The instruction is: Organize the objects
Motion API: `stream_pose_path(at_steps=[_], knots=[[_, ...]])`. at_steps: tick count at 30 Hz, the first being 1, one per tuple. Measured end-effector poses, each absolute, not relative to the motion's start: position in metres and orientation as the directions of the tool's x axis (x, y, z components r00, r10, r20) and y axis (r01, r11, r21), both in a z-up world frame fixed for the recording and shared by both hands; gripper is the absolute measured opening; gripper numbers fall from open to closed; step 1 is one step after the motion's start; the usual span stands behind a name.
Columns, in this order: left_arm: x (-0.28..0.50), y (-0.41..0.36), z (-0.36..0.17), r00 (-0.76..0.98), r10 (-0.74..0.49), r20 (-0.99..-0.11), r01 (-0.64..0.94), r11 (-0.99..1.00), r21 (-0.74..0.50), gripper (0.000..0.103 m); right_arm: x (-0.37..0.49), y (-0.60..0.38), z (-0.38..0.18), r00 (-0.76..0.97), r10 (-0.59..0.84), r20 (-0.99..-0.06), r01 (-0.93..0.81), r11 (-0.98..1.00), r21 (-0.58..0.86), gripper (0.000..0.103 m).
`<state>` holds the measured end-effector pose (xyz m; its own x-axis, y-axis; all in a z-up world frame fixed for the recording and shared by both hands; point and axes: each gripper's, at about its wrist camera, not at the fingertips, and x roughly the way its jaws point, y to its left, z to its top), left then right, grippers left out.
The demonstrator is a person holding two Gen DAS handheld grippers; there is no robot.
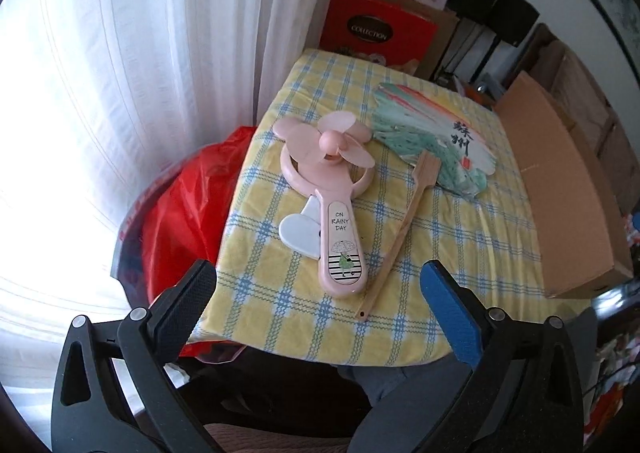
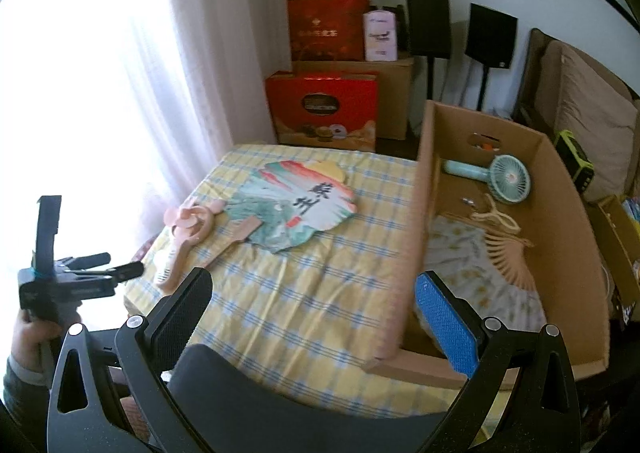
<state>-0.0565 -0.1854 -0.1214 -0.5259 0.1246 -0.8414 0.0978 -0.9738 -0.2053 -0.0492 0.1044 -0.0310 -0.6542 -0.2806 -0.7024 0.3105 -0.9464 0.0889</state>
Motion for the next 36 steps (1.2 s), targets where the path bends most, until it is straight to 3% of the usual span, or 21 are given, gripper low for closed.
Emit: stream_pose_path(at_steps=[3,6,11,24,31,36], knots=[[-0.061,-0.182,-0.129,-0.523,0.124,-0.843,0.097,-0.974,-0.204,0.100,-0.056,0.090,-0.037,-0.637,-0.299,-0.711,0.334,-0.938,0.095,0.102],[-0.066,-0.180,-0.137,-0.516,0.132,-0.846,0.101,-0.972,-0.213,0.091,-0.064,0.074,-0.046,-0.609,-0.321,-0.726,0.359,-0.927,0.109,0.102],[-0.066,-0.176,-0.141,-0.526,0.145,-0.838,0.082,-0.972,-0.219,0.091,-0.084,0.051,-0.070,-0.540,-0.367,-0.757,0.383,-0.908,0.167,0.099],[-0.075,-0.181,-0.151,-0.516,0.126,-0.847,0.101,-0.973,-0.206,0.087,-0.115,0.030,-0.120,-0.400,-0.446,-0.801,0.363,-0.879,0.308,0.073],[-0.094,-0.183,-0.163,-0.488,0.115,-0.865,0.133,-0.970,-0.204,0.074,-0.117,0.025,-0.128,-0.376,-0.452,-0.809,0.361,-0.875,0.322,0.072],[-0.102,-0.177,-0.170,-0.486,0.076,-0.871,0.121,-0.981,-0.154,0.073,-0.118,0.016,-0.129,-0.364,-0.462,-0.808,0.373,-0.868,0.329,0.072]])
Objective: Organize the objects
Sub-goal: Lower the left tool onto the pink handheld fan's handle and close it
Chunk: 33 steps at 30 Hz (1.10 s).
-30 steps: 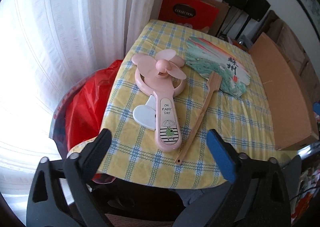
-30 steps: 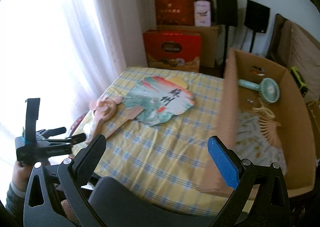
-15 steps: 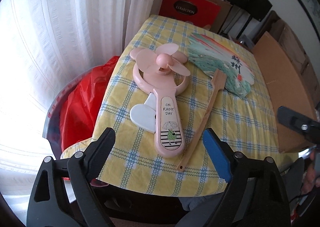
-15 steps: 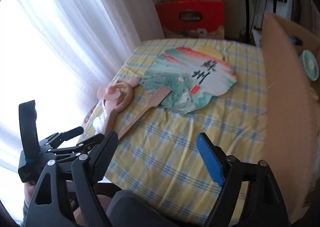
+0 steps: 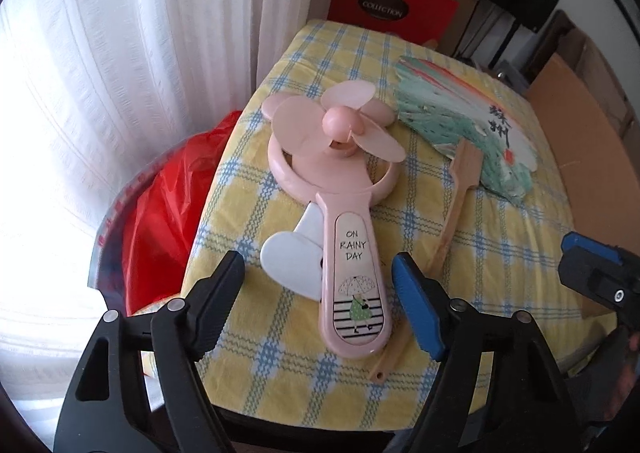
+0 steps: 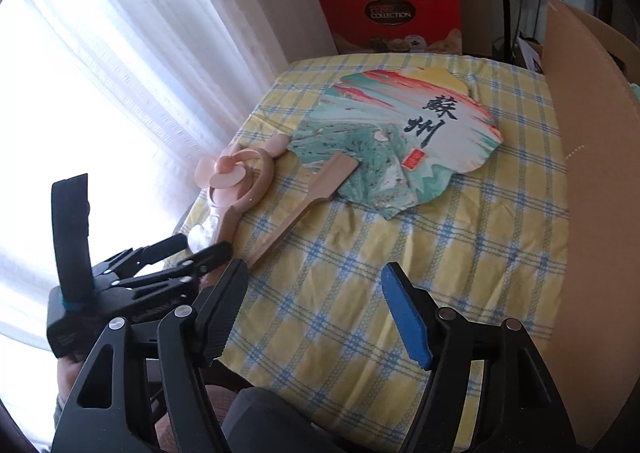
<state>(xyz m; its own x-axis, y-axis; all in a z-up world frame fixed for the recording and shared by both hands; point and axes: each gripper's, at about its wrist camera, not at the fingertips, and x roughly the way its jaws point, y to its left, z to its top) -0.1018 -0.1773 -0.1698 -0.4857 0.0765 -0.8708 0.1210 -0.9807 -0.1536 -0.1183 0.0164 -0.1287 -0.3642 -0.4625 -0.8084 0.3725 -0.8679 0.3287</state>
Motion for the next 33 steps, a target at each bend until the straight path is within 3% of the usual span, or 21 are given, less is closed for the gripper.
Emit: stream_pose_path(at_steps=[2,4,6,12,17,23,27,31,33], knots=[[-0.102,-0.176,-0.171,-0.496,0.069,-0.866,0.108,-0.984,-0.140,0.070,-0.121,0.014,-0.130,-0.355,-0.468,-0.809,0.373,-0.865,0.337,0.072],[-0.102,-0.176,-0.171,-0.508,0.045,-0.860,0.092,-0.990,-0.106,0.057,-0.123,0.010,-0.132,-0.344,-0.474,-0.810,0.375,-0.861,0.344,0.072],[-0.101,-0.180,-0.171,-0.514,0.057,-0.856,0.088,-0.989,-0.118,0.057,-0.124,0.005,-0.133,-0.332,-0.481,-0.812,0.384,-0.855,0.349,0.072],[-0.099,-0.200,-0.169,-0.516,0.168,-0.840,0.113,-0.959,-0.261,0.055,-0.135,-0.012,-0.141,-0.281,-0.533,-0.798,0.390,-0.823,0.412,0.072],[-0.100,-0.222,-0.170,-0.500,0.309,-0.809,0.147,-0.891,-0.431,0.053,-0.158,-0.023,-0.153,-0.202,-0.627,-0.753,0.336,-0.766,0.548,0.071],[-0.101,-0.235,-0.174,-0.502,0.377,-0.779,0.167,-0.841,-0.514,0.052,-0.172,-0.055,-0.163,-0.142,-0.670,-0.729,0.337,-0.725,0.601,0.061],[-0.103,-0.234,-0.177,-0.499,0.408,-0.765,0.158,-0.825,-0.543,0.046,-0.175,-0.079,-0.170,-0.110,-0.671,-0.733,0.352,-0.716,0.602,0.049],[-0.100,-0.235,-0.176,-0.501,0.381,-0.777,0.169,-0.838,-0.519,0.046,-0.177,-0.088,-0.180,-0.091,-0.655,-0.750,0.335,-0.730,0.596,0.045],[-0.098,-0.229,-0.173,-0.488,0.347,-0.801,0.156,-0.868,-0.471,0.051,-0.178,-0.086,-0.182,-0.091,-0.654,-0.751,0.331,-0.731,0.597,0.045]])
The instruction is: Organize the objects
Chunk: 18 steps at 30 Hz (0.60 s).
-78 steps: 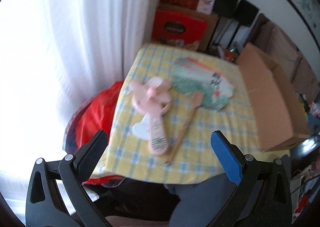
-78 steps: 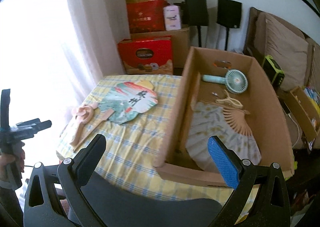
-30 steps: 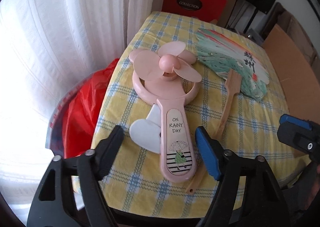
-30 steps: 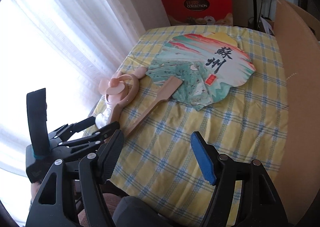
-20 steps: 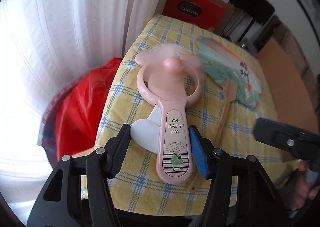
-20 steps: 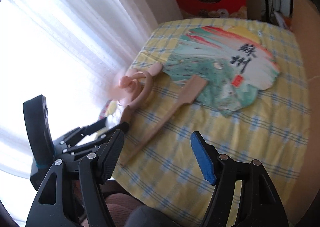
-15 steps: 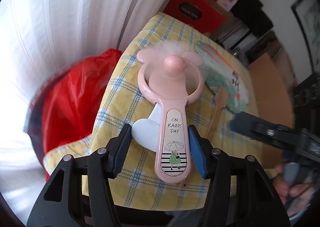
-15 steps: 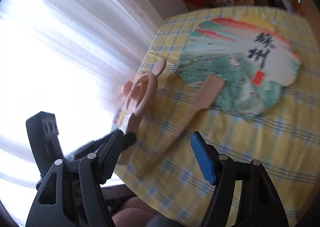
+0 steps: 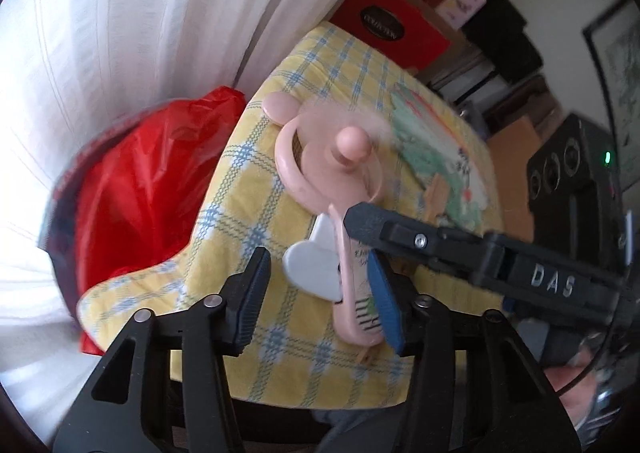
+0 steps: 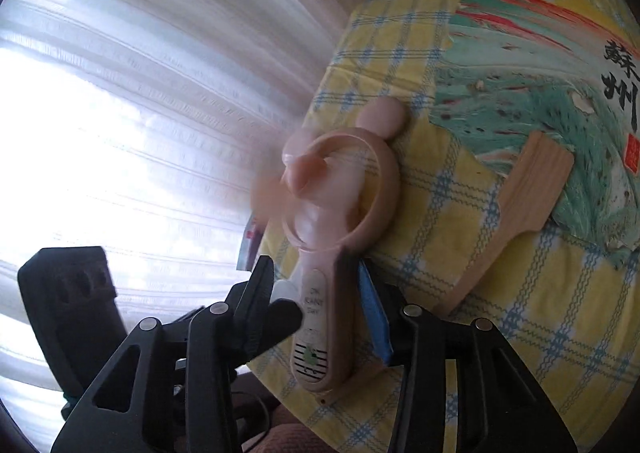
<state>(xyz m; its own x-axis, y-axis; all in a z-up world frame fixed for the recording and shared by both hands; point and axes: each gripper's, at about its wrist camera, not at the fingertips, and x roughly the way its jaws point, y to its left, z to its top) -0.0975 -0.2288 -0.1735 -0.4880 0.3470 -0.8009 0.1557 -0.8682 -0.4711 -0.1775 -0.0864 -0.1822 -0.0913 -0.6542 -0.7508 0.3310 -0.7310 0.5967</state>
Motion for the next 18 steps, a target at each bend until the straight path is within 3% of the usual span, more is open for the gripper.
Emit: stream_pose_path(at_steps=[4,6,11,15,18], knots=[[-0.094,-0.212,-0.171,-0.474,0.348,-0.809,0.119,-0.885,-0.450,0.069,-0.180,-0.084,-0.184,-0.082,-0.656,-0.750,0.323,-0.730,0.603,0.040],[-0.095,-0.203,-0.170,-0.481,0.315,-0.818,0.112,-0.903,-0.414,0.072,-0.180,-0.085,-0.186,-0.070,-0.667,-0.742,0.314,-0.720,0.618,0.041],[-0.093,-0.183,-0.170,-0.487,0.222,-0.845,0.073,-0.954,-0.292,0.072,-0.180,-0.084,-0.189,-0.032,-0.694,-0.719,0.286,-0.696,0.659,0.042],[-0.092,-0.183,-0.170,-0.496,0.183,-0.849,0.075,-0.965,-0.252,0.058,-0.181,-0.081,-0.188,-0.010,-0.712,-0.702,0.271,-0.677,0.684,0.044],[-0.092,-0.188,-0.170,-0.494,0.200,-0.846,0.081,-0.958,-0.274,0.056,-0.179,-0.080,-0.181,-0.009,-0.716,-0.698,0.284,-0.671,0.684,0.045]])
